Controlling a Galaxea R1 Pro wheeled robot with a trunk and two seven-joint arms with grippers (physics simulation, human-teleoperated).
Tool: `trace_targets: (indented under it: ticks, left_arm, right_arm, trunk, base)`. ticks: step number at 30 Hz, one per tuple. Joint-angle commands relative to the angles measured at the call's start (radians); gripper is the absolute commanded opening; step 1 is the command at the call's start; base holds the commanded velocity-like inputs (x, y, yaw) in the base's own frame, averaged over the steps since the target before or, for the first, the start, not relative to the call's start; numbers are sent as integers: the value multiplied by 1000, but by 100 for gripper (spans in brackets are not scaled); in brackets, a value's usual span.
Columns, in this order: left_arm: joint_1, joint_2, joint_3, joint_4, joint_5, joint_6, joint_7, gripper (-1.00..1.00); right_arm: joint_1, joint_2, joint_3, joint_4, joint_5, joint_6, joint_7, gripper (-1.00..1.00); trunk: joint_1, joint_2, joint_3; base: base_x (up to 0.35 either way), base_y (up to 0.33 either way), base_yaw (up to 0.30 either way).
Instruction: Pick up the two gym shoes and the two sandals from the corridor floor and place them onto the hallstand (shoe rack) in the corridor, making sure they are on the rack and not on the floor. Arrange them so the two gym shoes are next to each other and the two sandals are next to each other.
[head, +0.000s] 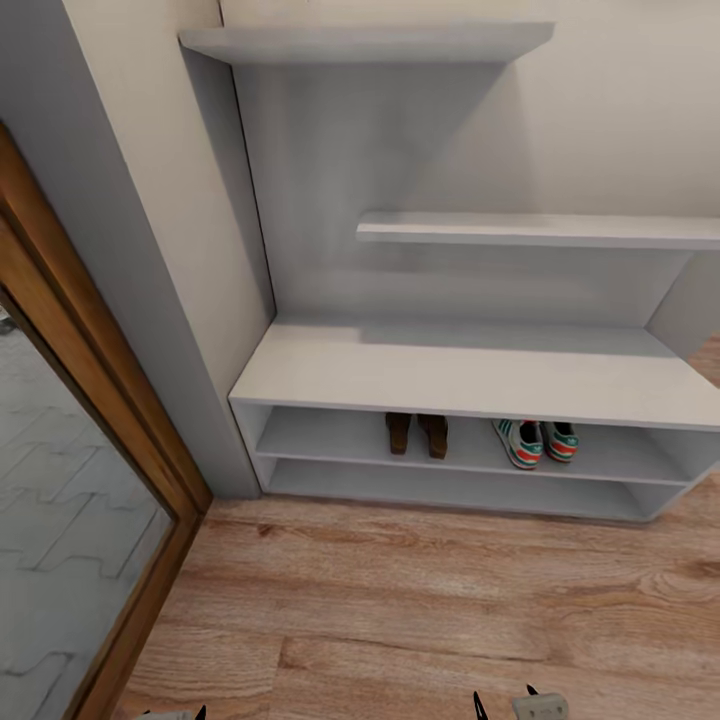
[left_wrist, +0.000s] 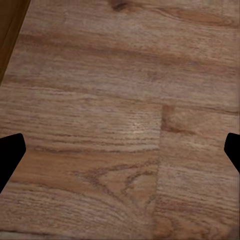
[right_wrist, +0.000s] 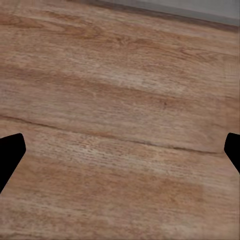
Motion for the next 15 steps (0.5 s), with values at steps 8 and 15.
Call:
trace_targets:
  ticks: [8, 15]
  left_arm:
    - [-1, -3, 8, 1, -9, -4, -7, 100]
    - [-1, -3, 8, 1, -9, -4, -7, 100]
  right_arm:
    - [-1, 0, -6, 1, 11, -3, -4, 100]
    - [-1, 0, -6, 1, 11, -3, -4, 100]
  trunk:
    - [-31, 56, 24]
    - [-58, 105, 46]
  base:
    - [0, 0, 0]
    - [0, 0, 0]
